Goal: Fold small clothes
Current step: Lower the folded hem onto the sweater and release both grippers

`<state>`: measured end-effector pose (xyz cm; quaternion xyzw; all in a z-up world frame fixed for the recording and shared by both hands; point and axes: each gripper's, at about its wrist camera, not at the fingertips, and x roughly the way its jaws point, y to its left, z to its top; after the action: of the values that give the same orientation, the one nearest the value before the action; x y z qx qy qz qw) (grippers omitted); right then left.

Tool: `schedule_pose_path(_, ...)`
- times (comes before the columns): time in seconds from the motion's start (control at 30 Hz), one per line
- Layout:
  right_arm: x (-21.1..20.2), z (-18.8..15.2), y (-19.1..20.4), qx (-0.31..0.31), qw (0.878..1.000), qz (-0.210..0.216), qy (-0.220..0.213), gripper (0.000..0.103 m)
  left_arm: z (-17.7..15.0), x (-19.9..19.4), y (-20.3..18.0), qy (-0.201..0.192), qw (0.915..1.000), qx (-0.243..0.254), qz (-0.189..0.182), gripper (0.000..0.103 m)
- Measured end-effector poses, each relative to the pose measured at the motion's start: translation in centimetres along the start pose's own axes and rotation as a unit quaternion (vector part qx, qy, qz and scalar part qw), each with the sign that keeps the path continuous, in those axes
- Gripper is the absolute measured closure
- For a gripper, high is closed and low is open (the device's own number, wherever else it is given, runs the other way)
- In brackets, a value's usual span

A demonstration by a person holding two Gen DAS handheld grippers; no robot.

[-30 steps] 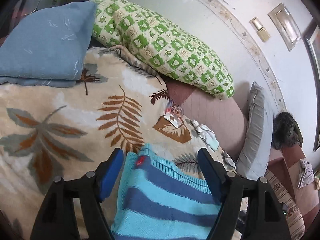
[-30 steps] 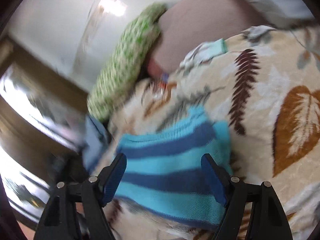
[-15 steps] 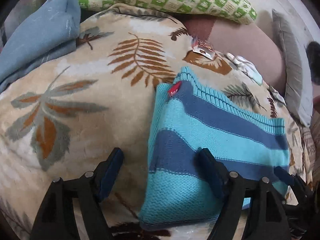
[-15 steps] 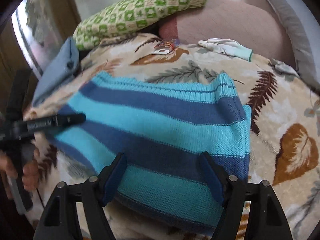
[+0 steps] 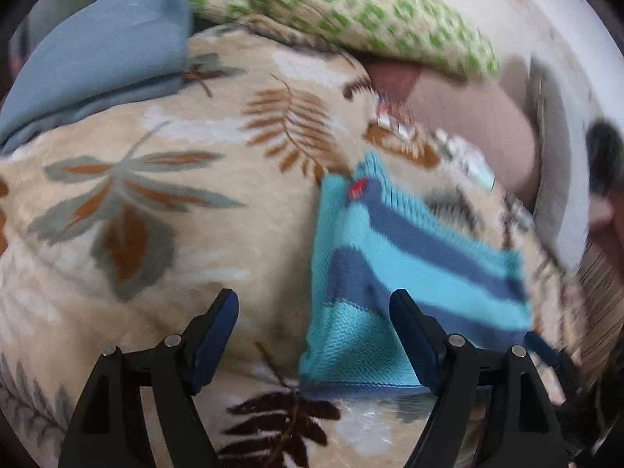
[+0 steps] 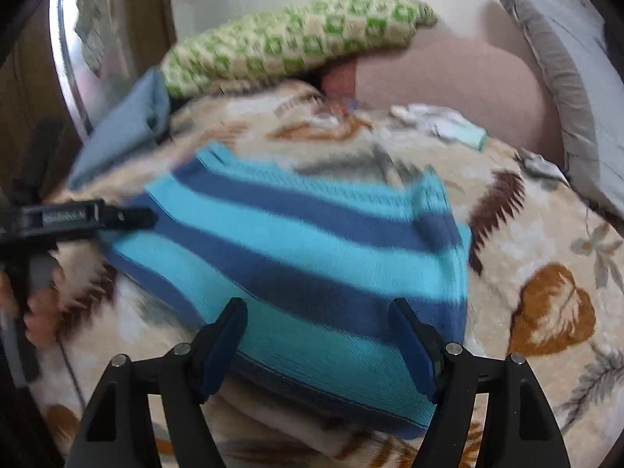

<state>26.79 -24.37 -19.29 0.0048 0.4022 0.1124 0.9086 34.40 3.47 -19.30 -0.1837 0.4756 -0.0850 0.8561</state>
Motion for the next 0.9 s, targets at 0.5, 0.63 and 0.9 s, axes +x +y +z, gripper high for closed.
schedule_pose_path(0.5, 3.2, -0.8, 7.9, -0.131, 0.991, -0.014, 0.033, 0.023, 1.8, -0.8, 3.0, -0.042, 0.9973, -0.049, -0.036, 0.022)
schedule_pose_path(0.63, -0.7, 0.7, 5.1, -0.053, 0.997, 0.04, -0.024, 0.024, 1.7, -0.4, 2.3, -0.035, 0.9963, -0.04, -0.067, 0.022)
schedule_pose_path(0.9, -0.4, 1.7, -0.2, 0.067, 0.996, 0.051, -0.011, 0.074, 0.3, 3.8, -1.0, 0.028, 0.9944, 0.005, -0.102, 0.022)
